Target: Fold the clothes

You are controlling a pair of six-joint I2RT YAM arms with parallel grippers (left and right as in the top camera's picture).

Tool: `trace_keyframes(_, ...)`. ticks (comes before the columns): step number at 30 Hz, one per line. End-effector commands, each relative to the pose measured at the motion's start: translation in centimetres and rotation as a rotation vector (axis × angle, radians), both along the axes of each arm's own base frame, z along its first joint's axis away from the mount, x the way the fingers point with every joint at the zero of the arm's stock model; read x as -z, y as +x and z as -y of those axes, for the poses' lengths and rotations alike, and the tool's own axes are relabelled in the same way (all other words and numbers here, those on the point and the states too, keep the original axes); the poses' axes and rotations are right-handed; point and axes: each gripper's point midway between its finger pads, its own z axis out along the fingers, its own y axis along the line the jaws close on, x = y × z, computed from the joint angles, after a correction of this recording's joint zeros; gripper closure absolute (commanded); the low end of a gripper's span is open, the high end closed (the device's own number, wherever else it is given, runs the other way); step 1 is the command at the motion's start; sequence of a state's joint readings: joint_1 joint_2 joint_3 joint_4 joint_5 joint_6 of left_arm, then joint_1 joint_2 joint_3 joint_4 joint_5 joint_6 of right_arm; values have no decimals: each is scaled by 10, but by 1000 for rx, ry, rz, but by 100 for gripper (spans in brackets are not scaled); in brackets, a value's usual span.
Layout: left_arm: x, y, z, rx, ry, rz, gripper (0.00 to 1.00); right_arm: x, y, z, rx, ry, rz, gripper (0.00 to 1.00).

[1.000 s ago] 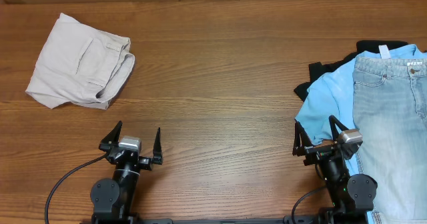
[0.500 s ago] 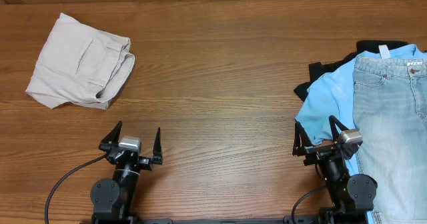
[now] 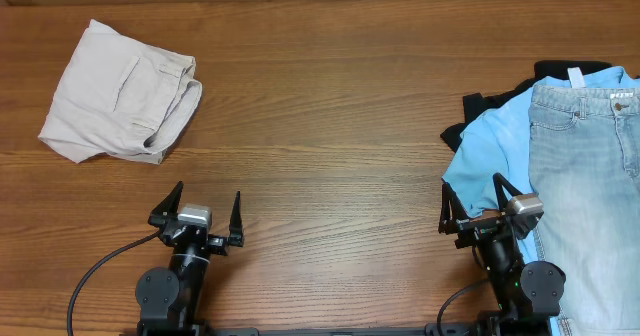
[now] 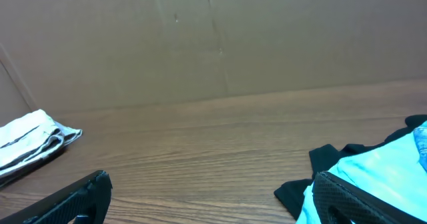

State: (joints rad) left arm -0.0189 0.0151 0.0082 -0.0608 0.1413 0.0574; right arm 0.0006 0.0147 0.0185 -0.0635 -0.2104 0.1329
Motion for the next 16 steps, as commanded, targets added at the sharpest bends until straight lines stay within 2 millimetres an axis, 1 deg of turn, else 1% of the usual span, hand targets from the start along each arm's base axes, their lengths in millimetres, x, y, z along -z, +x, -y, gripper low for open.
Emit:
trace_keyframes(1,0,0,0,0,-9,2,0,1,0,0,1,-3,8,0)
trace_keyframes(16,0,0,0,0,-9,2,0,1,0,0,1,-3,8,0)
